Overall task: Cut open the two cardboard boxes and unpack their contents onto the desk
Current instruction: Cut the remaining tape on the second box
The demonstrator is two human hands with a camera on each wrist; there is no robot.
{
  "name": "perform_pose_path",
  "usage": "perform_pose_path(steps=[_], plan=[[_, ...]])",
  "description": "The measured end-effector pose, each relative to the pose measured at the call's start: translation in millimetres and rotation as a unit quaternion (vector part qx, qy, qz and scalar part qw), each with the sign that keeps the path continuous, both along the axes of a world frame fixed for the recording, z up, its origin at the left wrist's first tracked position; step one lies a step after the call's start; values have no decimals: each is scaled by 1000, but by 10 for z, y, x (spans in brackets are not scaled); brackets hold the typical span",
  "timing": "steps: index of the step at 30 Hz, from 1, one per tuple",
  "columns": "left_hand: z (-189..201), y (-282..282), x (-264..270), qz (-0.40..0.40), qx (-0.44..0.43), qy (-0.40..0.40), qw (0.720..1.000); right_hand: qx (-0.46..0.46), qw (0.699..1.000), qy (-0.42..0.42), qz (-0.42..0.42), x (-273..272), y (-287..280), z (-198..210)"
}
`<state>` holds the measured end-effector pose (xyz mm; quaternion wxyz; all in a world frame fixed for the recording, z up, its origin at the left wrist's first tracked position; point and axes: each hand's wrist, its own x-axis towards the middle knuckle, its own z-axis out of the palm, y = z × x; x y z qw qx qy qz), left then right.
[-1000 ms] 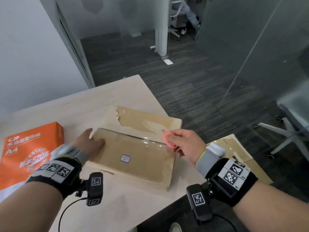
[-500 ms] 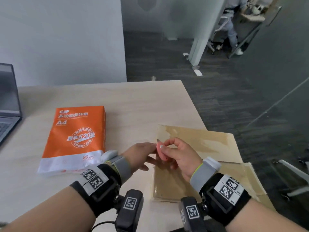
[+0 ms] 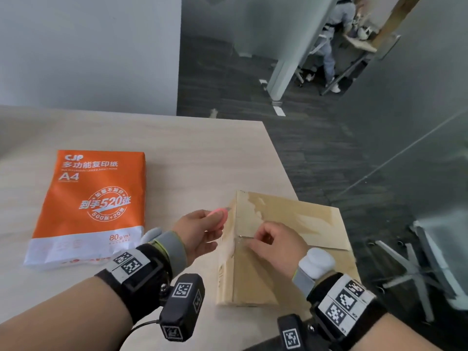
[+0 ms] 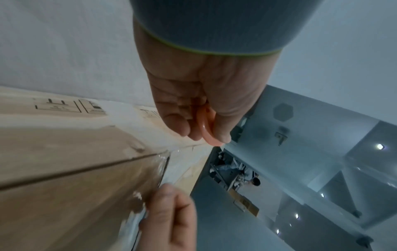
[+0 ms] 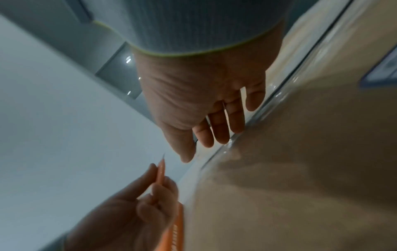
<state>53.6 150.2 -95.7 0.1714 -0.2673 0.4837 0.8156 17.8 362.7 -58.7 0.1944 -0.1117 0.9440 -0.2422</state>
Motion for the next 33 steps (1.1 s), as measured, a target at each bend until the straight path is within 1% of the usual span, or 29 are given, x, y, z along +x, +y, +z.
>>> perform_pose_path(steps=[2, 4, 8, 12, 17, 23, 28, 33], plan=[[-91, -48, -7, 5, 24, -14, 1000, 84, 994, 13, 61, 36, 107, 3], [-173, -73, -2, -5, 21, -21, 1000, 134, 986, 23, 101, 71, 127, -2], [-262, -64, 3, -25, 3, -38, 999, 180, 976, 42, 118, 146, 68, -24], [-309, -45, -13, -31, -1, -50, 998, 178, 978, 42, 104, 153, 72, -58], [-334, -36, -60, -28, -12, -58, 998, 201, 972, 11, 119, 9, -25, -7], [-295, -5, -110, -48, -27, -57, 997, 220, 966, -40, 129, -174, -108, 0], [-238, 18, -201, -64, -79, -32, 994, 228, 958, -82, 151, -294, -146, -25], [-170, -8, -278, -90, -110, -6, 990, 228, 958, -95, 146, -301, -177, -20]])
